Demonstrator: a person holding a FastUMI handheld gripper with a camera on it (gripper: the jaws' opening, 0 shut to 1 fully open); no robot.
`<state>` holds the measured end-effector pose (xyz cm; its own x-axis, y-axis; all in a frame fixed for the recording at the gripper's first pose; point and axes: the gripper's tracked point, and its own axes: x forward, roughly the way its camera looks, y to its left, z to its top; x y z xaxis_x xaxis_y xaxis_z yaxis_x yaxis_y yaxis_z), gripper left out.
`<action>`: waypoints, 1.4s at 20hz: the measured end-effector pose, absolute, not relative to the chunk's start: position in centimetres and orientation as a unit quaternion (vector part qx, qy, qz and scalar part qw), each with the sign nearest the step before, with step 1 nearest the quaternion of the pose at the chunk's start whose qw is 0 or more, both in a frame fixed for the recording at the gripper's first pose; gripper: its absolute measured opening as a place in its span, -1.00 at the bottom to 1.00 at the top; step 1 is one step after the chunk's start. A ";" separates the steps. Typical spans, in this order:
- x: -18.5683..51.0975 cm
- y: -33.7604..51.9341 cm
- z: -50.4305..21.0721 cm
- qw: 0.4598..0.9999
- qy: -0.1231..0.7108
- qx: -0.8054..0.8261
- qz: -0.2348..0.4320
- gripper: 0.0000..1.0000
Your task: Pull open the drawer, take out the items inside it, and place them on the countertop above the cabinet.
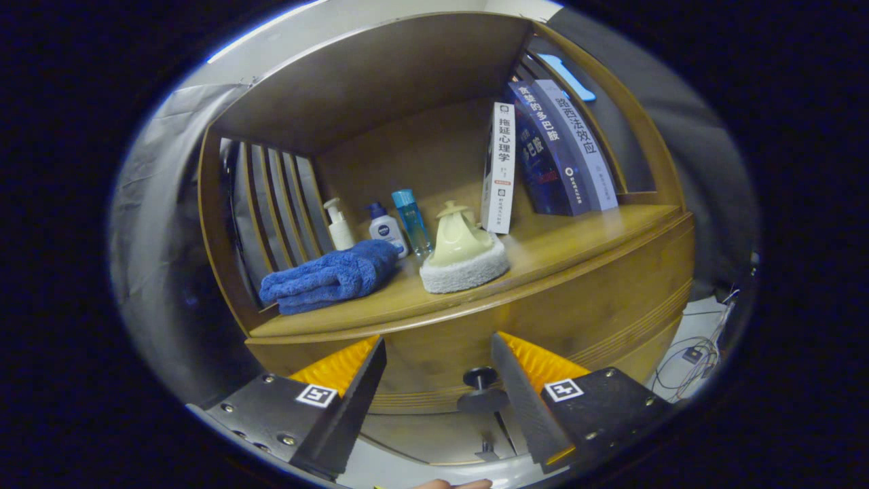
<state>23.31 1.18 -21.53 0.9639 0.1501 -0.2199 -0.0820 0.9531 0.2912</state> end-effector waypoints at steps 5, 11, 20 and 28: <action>23.1 1.4 -21.4 0.978 0.127 0.152 0.073 0.90; 20.6 0.9 -16.9 0.985 0.093 0.134 0.061 0.86; 13.7 0.2 -4.1 0.999 0.008 0.030 0.011 0.86; 7.8 -1.4 4.5 0.998 -0.059 0.001 -0.039 0.86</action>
<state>7.84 -1.41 4.52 0.9901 -0.0776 0.1172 0.0772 0.9970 0.0073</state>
